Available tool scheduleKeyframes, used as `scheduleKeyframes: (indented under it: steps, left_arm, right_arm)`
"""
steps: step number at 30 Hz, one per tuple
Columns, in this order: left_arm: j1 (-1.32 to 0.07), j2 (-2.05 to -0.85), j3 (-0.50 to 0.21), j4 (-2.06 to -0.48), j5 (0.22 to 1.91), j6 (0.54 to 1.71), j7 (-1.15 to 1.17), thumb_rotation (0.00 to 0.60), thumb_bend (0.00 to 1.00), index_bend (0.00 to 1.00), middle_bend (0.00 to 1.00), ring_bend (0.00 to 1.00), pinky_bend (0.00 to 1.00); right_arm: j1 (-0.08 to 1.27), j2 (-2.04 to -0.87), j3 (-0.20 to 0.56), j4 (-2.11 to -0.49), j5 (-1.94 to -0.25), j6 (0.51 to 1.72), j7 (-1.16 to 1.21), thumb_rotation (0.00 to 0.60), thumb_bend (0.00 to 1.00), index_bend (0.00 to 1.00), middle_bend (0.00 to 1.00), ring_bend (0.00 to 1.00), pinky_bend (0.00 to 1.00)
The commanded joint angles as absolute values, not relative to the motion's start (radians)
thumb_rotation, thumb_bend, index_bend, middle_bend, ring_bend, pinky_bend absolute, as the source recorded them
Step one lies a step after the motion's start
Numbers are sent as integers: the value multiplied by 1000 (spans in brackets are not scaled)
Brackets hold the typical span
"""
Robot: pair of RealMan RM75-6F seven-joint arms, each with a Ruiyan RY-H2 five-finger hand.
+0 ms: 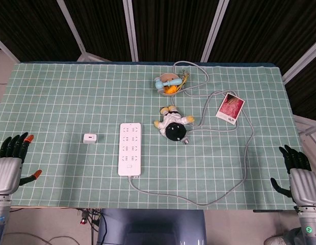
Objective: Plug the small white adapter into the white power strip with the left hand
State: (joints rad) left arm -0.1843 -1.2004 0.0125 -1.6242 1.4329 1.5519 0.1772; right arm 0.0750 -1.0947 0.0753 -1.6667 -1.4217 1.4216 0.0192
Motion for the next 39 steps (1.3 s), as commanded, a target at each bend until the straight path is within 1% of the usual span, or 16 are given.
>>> scheduleKeyframes:
  steps: [1, 11, 14, 17, 20, 22, 25, 28, 33, 39]
  left_arm:
    - [-182, -1199, 10, -1625, 1433, 1546, 180, 600, 108, 0, 0, 0, 0]
    - [-198, -1185, -29, -1692, 1366, 1470, 209, 600, 108, 0, 0, 0, 0]
    - [-218, -1177, -52, -1731, 1312, 1420, 232, 600, 109, 0, 0, 0, 0]
    - [-277, -1166, -102, -1788, 1197, 1317, 298, 600, 130, 18, 3, 0, 0]
    - [-319, -1159, -139, -1827, 1104, 1261, 350, 600, 154, 83, 45, 0, 0]
    - [-354, -1162, -169, -1846, 1031, 1226, 392, 600, 171, 139, 103, 0, 0]
    - [-403, -1177, -204, -1857, 943, 1193, 448, 600, 172, 187, 153, 0, 0]
    - [-455, -1199, -230, -1856, 858, 1168, 510, 600, 188, 209, 199, 0, 0]
    - [-552, -1242, -258, -1857, 708, 1141, 627, 600, 198, 231, 224, 0, 0]
    - [-641, -1305, -265, -1835, 582, 1168, 748, 600, 207, 256, 254, 0, 0]
  right_arm:
    - [75, -1094, 75, -1668, -1422, 1421, 20, 600, 373, 0, 0, 0, 0]
    - [74, -1087, 75, -1679, -1416, 1416, 37, 600, 374, 0, 0, 0, 0]
    - [74, -1083, 75, -1679, -1417, 1413, 46, 600, 374, 0, 0, 0, 0]
    - [73, -1080, 73, -1680, -1419, 1413, 52, 600, 374, 0, 0, 0, 0]
    - [71, -1076, 74, -1683, -1415, 1414, 63, 600, 374, 0, 0, 0, 0]
    - [70, -1073, 74, -1685, -1414, 1413, 68, 600, 374, 0, 0, 0, 0]
    - [71, -1071, 73, -1686, -1415, 1410, 72, 600, 374, 0, 0, 0, 0]
    - [72, -1070, 74, -1687, -1412, 1406, 75, 600, 374, 0, 0, 0, 0]
    - [72, -1068, 75, -1690, -1408, 1403, 81, 600, 373, 0, 0, 0, 0]
    - [72, -1064, 76, -1693, -1405, 1399, 93, 600, 373, 0, 0, 0, 0]
